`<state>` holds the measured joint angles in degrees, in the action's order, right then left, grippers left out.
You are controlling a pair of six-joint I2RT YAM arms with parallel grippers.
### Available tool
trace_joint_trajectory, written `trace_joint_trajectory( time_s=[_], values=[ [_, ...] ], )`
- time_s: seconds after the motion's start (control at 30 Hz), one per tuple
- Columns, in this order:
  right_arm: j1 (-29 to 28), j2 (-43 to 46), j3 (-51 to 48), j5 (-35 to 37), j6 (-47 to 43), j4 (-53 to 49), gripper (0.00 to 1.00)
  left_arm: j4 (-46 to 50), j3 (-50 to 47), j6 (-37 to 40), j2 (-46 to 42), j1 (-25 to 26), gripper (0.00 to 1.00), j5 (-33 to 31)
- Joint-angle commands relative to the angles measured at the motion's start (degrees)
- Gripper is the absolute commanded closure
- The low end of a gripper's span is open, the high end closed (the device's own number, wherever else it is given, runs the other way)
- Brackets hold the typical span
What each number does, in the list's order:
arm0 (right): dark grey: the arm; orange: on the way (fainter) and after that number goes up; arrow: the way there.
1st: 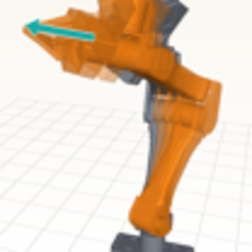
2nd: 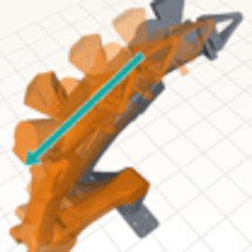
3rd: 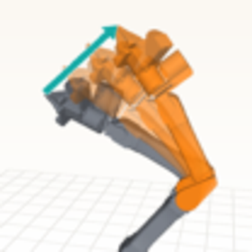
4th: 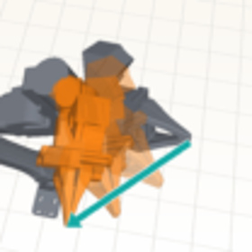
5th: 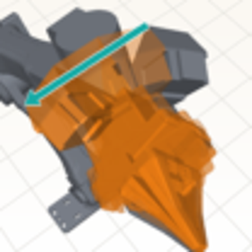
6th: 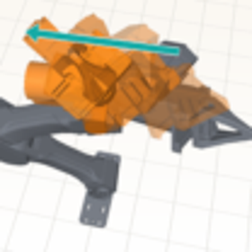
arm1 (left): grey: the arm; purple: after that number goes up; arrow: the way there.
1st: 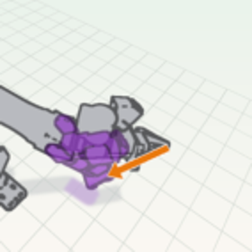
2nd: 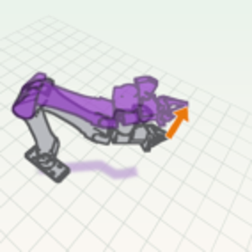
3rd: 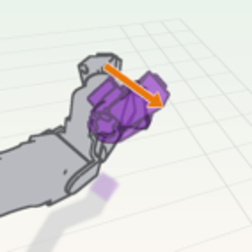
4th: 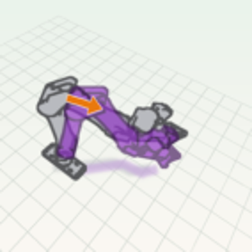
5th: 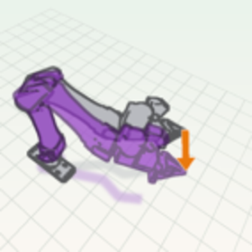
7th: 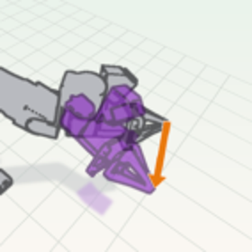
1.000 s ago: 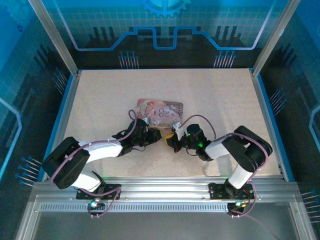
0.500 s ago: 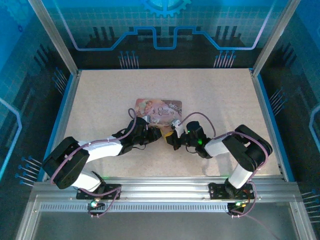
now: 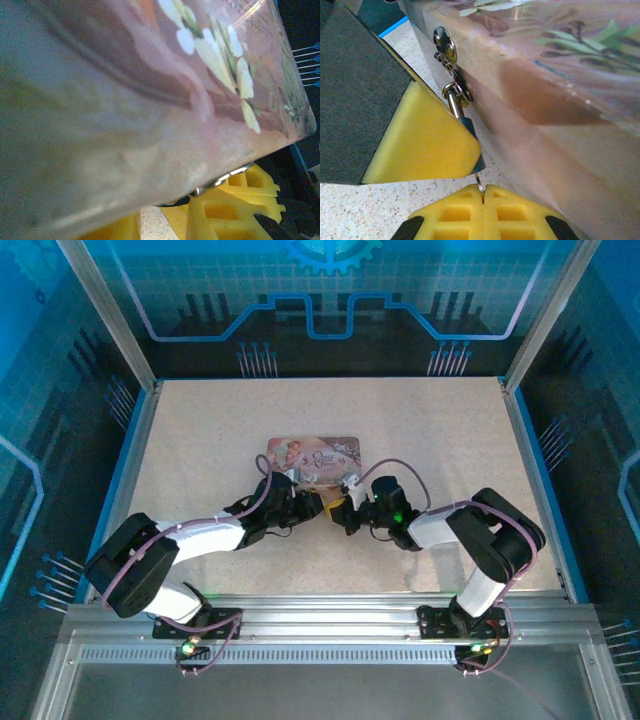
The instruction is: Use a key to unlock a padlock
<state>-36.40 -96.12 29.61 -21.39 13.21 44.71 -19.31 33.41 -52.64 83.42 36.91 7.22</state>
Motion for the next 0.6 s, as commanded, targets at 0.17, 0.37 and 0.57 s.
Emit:
trace_joint_trajectory(
  time_s=[0.17,0.37,0.57],
  values=[
    [-0.18,0.17,1.00,-0.62,0.85,8.16,0.97,-6.86,2.80,-1.38,5.27,2.12,0.82,9.89],
    [-0.06,-1.22,-0.65,0.81,0.92,6.71,0.98,-8.80,3.32,-1.42,8.53,2.01,0.77,9.94],
    [0.10,-2.34,-2.76,2.56,1.96,6.31,0.98,-9.78,3.00,-1.52,9.18,1.49,0.71,9.83]
  ],
)
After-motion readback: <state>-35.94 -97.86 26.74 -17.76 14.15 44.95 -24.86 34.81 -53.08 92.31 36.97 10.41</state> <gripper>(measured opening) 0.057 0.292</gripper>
